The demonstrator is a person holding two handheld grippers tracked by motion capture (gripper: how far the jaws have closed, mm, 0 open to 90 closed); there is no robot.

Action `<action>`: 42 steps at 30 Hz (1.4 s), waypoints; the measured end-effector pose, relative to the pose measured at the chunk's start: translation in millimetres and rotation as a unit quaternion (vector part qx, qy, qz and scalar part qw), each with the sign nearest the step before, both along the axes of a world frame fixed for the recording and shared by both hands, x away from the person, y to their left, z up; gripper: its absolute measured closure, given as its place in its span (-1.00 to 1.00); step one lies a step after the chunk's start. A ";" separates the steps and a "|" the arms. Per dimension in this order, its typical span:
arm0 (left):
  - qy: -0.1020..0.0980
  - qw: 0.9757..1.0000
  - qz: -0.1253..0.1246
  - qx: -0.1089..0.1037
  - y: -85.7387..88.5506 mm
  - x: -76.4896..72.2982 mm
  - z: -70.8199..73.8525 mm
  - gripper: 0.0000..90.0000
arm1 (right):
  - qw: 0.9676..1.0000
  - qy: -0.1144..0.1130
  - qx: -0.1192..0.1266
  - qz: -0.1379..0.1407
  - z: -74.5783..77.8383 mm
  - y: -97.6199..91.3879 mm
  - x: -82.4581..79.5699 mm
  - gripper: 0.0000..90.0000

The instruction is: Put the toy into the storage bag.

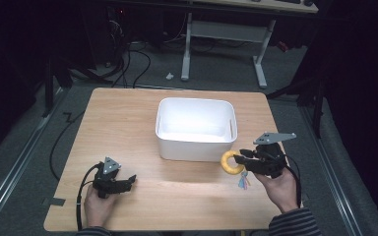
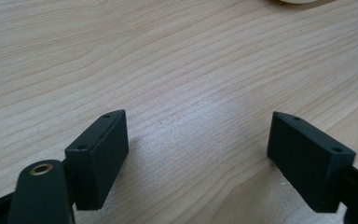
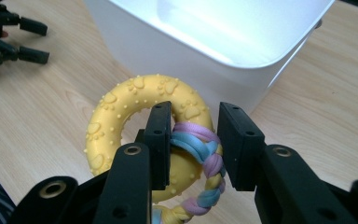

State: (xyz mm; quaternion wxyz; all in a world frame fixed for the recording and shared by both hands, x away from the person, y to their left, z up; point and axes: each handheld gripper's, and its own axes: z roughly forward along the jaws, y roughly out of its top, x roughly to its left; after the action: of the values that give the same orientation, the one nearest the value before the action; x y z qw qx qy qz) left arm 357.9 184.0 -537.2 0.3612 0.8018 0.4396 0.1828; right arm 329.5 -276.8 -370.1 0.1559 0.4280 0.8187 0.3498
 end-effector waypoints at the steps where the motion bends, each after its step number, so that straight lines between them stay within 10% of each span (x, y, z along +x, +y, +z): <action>1: 0.000 1.000 0.000 0.000 0.0 0.0 0.0 -0.54 | 1.000 -0.001 0.003 0.000 2.2 -1.1 0.8 0.48; 42: 0.000 1.000 0.000 -0.001 0.2 0.1 0.0 -0.54 | 1.000 -0.004 0.003 -0.008 70.8 19.2 67.6 0.48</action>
State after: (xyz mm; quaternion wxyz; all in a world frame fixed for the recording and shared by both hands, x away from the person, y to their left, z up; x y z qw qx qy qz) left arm 357.9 184.2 -537.1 0.3619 0.8014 0.4400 0.1821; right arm 397.1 -257.6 -299.2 0.1607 0.4331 0.8136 0.3532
